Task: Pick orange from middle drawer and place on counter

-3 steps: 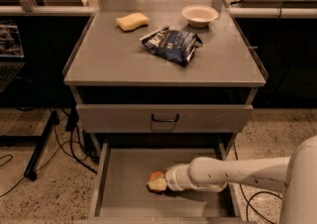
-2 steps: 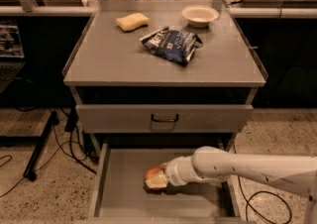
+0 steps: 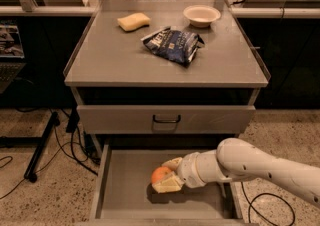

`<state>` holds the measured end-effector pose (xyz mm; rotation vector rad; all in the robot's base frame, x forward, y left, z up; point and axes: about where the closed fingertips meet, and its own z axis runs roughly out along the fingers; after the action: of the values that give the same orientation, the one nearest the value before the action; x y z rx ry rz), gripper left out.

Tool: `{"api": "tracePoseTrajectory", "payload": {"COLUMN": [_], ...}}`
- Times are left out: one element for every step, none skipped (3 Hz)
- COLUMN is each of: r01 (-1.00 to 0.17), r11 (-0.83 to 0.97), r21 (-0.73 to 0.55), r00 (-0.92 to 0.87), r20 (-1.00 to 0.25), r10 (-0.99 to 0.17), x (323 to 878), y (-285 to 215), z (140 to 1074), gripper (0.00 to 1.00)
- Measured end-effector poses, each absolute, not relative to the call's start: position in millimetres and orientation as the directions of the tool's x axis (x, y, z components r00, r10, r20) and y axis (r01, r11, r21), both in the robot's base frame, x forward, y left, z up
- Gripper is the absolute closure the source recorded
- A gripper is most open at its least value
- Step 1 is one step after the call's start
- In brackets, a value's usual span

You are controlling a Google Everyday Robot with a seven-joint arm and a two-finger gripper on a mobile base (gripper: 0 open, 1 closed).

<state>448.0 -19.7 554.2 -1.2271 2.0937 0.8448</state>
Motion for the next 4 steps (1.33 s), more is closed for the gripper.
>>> {"api": "tracePoseTrajectory", "payload": {"r01": [-0.898, -0.916, -0.947, -0.955], "r11": [0.379, 0.367, 0.312, 0.281], "r21": [0.224, 0.165, 0.081, -0.097], "r00": [-0.412, -0.362, -0.271, -0.137], "r20": [-0.731, -0.736, -0.726, -0.694], "r10": [-0.544, -0.573, -0.633, -0.707], "x": [447.6, 445.4, 433.5, 428.0], "y": [-16.5, 0.7, 36.7, 60.8], "z": [558.3, 580.7, 630.3, 719.3], "gripper": [1.00, 1.00, 1.00, 1.00]}}
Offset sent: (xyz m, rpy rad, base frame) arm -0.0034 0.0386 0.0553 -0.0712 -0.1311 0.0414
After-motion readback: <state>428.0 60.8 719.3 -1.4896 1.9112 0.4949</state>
